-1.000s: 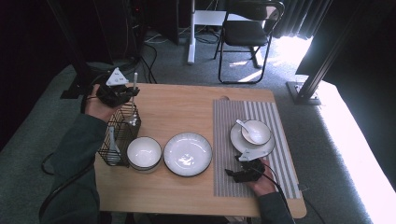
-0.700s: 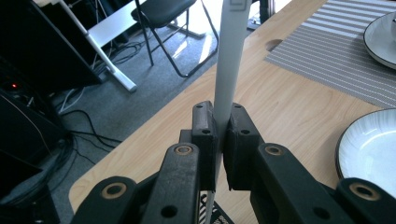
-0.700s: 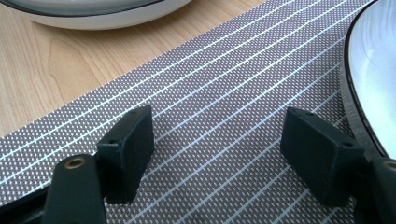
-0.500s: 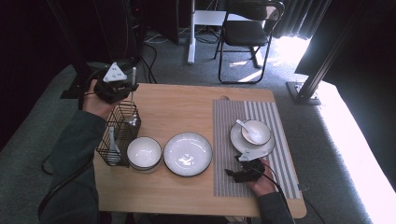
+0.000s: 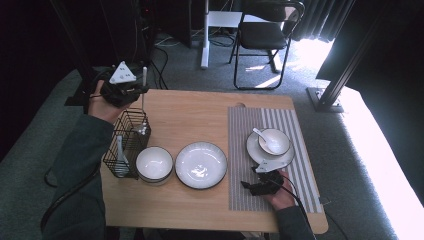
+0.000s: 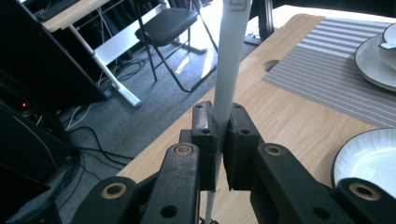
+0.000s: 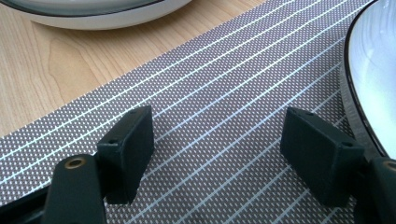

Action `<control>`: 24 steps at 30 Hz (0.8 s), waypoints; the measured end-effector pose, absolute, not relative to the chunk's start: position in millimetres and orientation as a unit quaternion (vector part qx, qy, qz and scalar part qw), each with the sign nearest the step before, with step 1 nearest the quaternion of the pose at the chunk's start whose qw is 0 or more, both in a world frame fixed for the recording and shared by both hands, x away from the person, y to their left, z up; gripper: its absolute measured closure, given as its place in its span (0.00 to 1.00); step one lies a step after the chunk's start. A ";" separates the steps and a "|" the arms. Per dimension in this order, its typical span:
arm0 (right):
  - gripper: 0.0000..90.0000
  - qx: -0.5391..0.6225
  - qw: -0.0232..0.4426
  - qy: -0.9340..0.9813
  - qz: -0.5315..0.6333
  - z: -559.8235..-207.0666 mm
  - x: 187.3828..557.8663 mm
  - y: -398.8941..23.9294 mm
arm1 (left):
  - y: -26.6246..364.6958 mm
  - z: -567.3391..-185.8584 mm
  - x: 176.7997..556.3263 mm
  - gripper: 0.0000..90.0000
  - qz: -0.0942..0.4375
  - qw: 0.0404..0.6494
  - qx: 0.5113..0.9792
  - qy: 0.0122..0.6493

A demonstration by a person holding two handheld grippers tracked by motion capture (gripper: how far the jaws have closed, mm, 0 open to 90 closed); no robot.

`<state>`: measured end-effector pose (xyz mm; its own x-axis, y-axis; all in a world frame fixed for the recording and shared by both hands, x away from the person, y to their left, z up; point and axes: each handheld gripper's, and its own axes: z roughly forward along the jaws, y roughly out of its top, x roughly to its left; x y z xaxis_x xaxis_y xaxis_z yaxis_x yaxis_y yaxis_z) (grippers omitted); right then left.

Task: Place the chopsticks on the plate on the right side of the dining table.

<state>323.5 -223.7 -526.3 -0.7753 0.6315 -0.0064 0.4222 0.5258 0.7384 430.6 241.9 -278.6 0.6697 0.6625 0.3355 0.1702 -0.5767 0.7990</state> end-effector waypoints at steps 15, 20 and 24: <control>0.28 0.305 0.138 0.862 0.379 -526.3 323.5 -223.6 | 233.2 -278.5 431.2 0.94 0.312 0.397 0.827 0.246; 0.28 0.306 0.138 0.862 0.379 -526.3 323.4 -223.6 | 230.8 -280.7 431.7 0.94 0.309 0.397 0.829 0.245; 0.28 0.305 0.138 0.862 0.379 -526.3 323.5 -223.7 | 227.3 -287.9 433.0 0.94 0.297 0.401 0.831 0.245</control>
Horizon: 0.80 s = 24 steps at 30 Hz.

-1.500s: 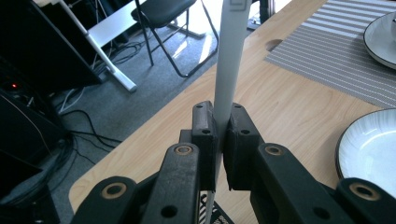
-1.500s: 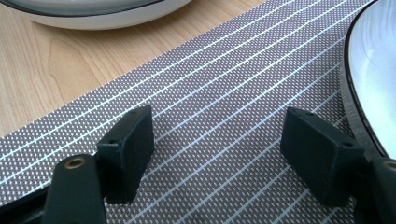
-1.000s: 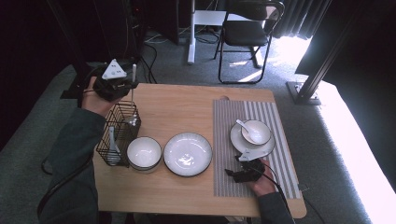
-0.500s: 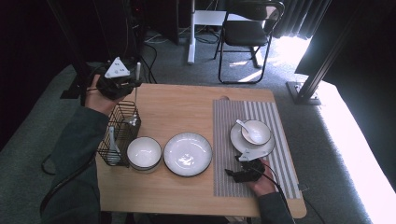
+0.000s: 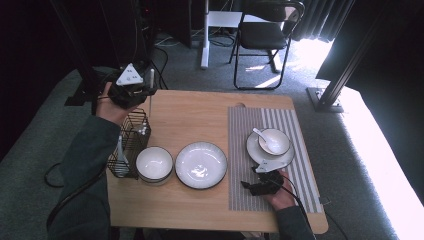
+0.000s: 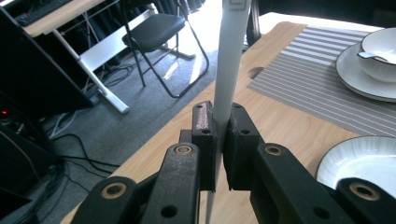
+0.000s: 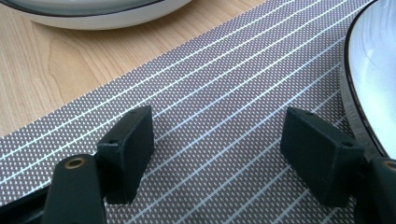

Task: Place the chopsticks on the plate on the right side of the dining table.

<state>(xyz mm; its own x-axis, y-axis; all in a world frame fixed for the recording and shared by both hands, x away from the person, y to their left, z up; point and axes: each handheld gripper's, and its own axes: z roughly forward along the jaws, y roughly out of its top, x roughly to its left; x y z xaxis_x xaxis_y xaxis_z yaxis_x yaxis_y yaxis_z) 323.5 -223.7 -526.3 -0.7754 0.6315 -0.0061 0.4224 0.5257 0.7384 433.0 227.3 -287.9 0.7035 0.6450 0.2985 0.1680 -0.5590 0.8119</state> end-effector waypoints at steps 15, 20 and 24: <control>0.27 0.308 0.138 0.862 0.378 -526.3 323.7 -223.6 | 218.6 -299.4 432.9 0.94 0.275 0.407 0.835 0.247; 0.27 0.308 0.138 0.862 0.378 -526.3 323.6 -223.6 | 216.5 -301.9 432.8 0.94 0.271 0.407 0.836 0.248; 0.27 0.308 0.138 0.862 0.378 -526.2 323.6 -223.6 | 213.3 -303.8 432.3 0.94 0.264 0.408 0.839 0.246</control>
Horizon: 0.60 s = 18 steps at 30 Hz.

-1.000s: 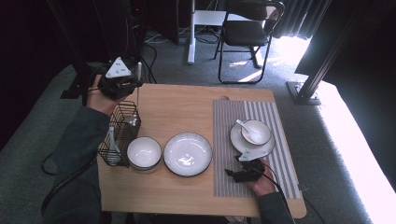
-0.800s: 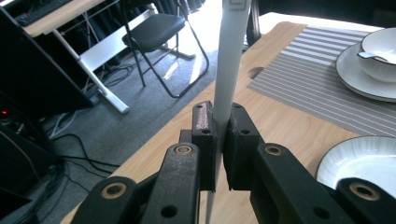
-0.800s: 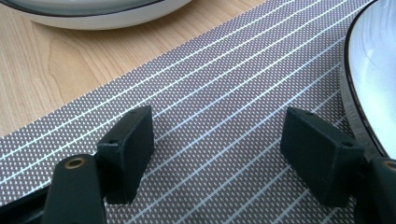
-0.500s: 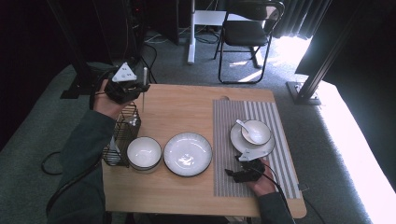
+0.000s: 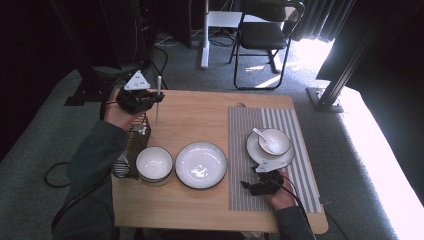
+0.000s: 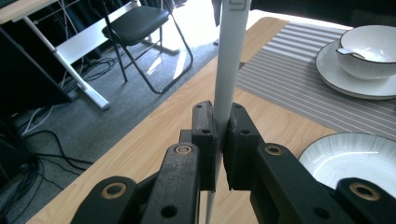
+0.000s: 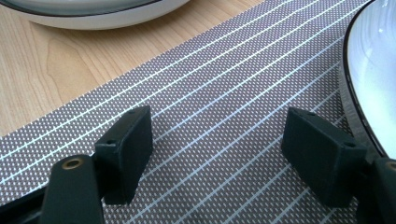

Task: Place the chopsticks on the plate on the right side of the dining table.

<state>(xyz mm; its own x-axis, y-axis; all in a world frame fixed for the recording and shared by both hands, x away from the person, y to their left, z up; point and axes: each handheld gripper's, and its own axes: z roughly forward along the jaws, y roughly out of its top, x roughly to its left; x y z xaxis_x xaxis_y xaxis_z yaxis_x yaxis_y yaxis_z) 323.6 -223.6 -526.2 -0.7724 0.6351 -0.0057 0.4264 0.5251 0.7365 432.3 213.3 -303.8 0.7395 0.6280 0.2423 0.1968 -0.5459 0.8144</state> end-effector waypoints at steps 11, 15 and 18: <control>0.27 0.308 0.138 0.862 0.378 -526.2 323.7 -223.6 | 206.6 -304.6 430.9 0.94 0.257 0.413 0.839 0.246; 0.27 0.308 0.138 0.862 0.378 -526.2 323.8 -223.7 | 204.4 -305.1 430.1 0.94 0.250 0.419 0.837 0.246; 0.27 0.308 0.138 0.862 0.378 -526.2 323.8 -223.7 | 200.7 -305.7 428.9 0.94 0.246 0.418 0.839 0.246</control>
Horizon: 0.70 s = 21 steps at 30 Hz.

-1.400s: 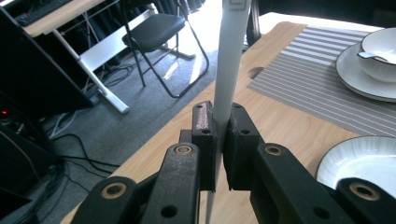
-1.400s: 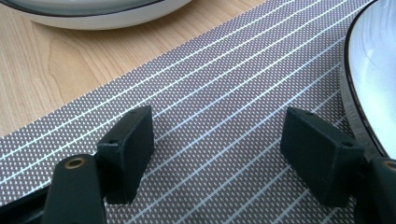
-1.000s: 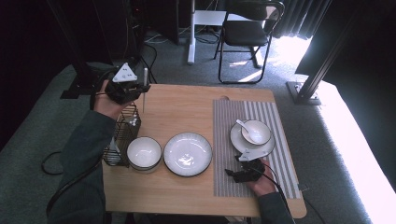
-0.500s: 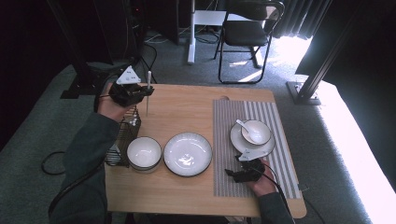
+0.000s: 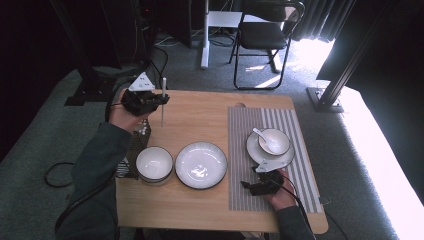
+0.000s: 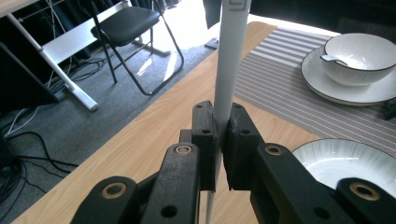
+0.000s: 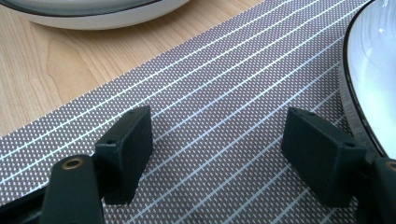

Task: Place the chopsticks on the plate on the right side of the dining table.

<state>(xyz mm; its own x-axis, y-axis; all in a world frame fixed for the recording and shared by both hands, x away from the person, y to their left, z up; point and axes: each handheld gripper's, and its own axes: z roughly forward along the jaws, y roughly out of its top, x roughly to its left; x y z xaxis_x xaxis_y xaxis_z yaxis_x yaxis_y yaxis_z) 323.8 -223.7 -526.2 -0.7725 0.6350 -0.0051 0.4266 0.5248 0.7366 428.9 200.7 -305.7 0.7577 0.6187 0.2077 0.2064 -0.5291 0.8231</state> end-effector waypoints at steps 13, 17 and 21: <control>0.27 0.308 0.137 0.862 0.378 -526.2 324.0 -223.8 | 192.0 -303.7 424.0 0.94 0.234 0.427 0.839 0.242; 0.27 0.308 0.137 0.862 0.378 -526.2 324.0 -223.8 | 190.1 -303.1 422.4 0.94 0.231 0.427 0.840 0.241; 0.27 0.308 0.137 0.862 0.378 -526.2 324.0 -223.8 | 187.4 -303.0 420.4 0.94 0.228 0.428 0.840 0.245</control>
